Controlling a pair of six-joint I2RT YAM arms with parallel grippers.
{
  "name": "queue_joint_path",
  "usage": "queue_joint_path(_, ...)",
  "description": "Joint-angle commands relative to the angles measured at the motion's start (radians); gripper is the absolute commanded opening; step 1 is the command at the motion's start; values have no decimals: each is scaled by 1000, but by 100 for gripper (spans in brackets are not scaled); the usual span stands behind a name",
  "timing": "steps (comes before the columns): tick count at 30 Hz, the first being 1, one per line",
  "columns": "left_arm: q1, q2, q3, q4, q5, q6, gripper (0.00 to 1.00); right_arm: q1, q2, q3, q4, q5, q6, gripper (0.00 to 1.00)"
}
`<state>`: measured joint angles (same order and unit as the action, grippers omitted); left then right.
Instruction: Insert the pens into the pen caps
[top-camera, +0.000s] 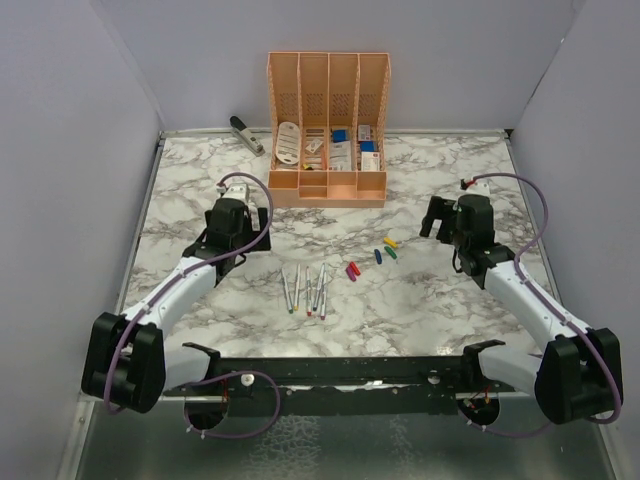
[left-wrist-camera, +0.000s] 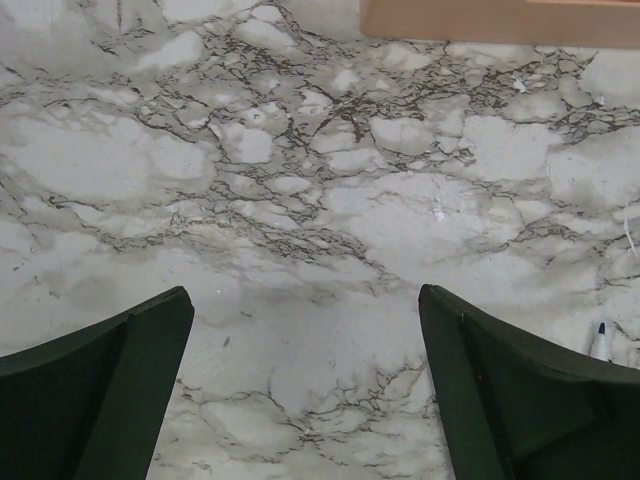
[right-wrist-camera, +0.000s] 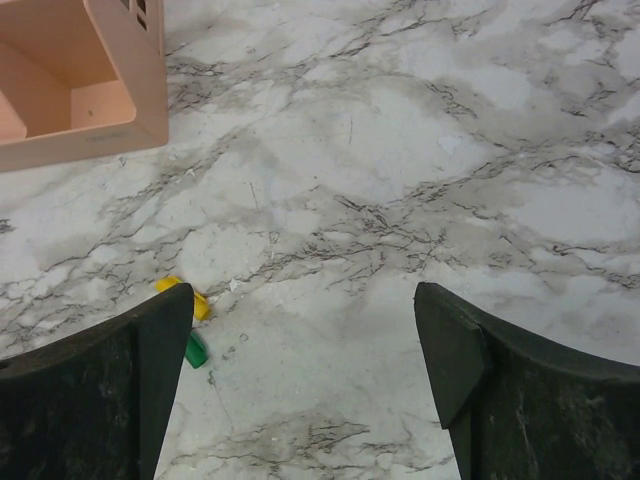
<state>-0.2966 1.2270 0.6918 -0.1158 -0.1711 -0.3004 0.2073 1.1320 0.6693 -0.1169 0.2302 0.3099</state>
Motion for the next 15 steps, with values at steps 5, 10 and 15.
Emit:
queue_joint_path(5,-57,-64,23,-125,42,-58,99,-3,0,20,-49,-103,15,77)
queue_joint_path(10,-78,-47,26,-174,119,-152,99,4,9,14,-45,-154,21,62)
queue_joint_path(15,-141,-90,6,-185,67,-234,99,6,16,18,-45,-190,22,48)
